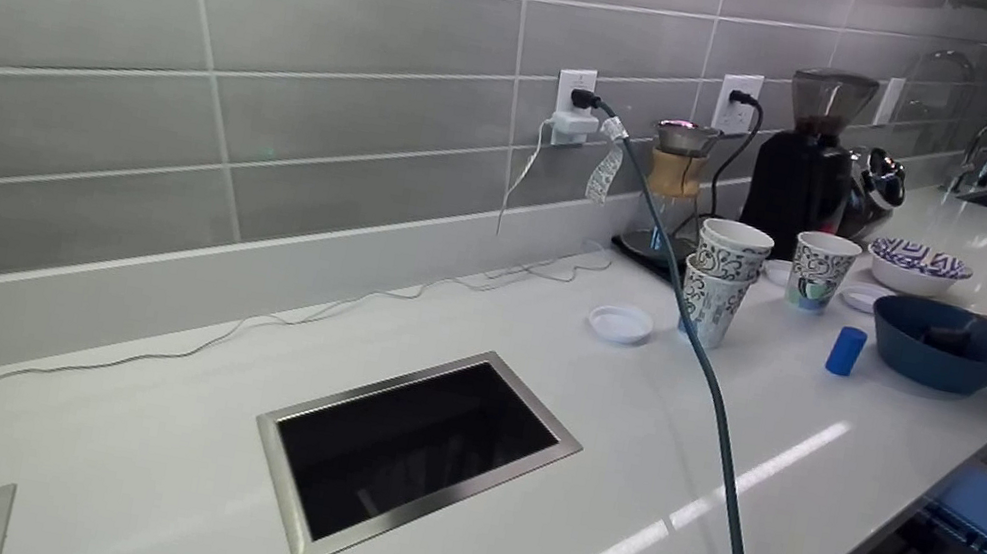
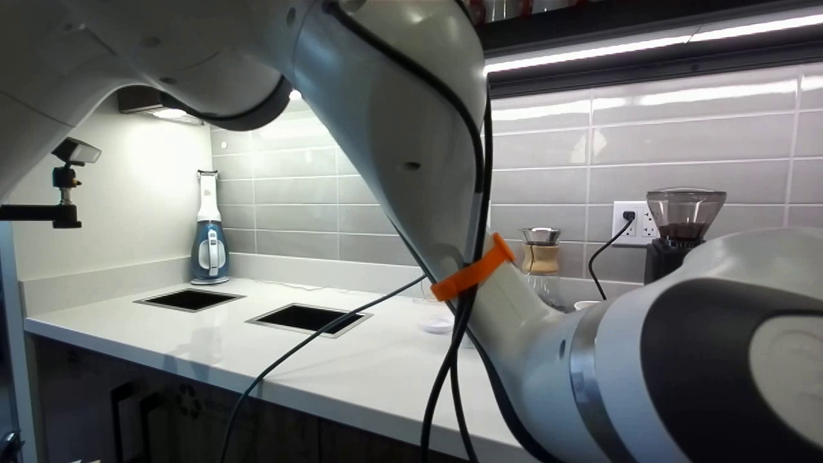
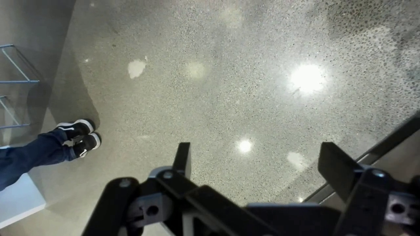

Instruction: Open the right drawer fully

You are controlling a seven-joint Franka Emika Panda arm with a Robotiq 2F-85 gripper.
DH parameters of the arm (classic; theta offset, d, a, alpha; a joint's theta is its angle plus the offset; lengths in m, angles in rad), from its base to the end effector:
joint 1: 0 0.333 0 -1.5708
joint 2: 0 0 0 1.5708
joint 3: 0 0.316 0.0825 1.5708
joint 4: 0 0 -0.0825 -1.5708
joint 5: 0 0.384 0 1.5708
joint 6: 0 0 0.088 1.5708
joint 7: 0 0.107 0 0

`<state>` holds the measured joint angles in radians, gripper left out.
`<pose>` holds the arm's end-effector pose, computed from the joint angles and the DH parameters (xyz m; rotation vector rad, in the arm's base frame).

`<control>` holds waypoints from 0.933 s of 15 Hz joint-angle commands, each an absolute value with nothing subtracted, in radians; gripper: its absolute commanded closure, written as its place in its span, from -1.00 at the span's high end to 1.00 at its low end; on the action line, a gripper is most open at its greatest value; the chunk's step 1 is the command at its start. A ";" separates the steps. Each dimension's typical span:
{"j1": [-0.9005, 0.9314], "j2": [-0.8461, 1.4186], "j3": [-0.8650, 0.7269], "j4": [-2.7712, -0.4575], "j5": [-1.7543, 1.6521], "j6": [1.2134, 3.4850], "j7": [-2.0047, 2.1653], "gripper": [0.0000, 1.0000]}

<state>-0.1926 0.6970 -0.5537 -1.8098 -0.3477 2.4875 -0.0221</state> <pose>0.5048 -0.4242 0.2113 2.5642 -0.4229 -0.2268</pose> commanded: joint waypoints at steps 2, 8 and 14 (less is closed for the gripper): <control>-0.209 0.645 -0.476 -1.739 -0.368 2.249 -0.038 1.00; -0.212 0.641 -0.347 -1.585 -0.318 1.885 -0.016 1.00; -0.212 0.590 -0.217 -1.640 -0.072 1.842 0.159 1.00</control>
<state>-0.1961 0.6385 -0.2699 -1.5807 -0.1726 1.8165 0.0808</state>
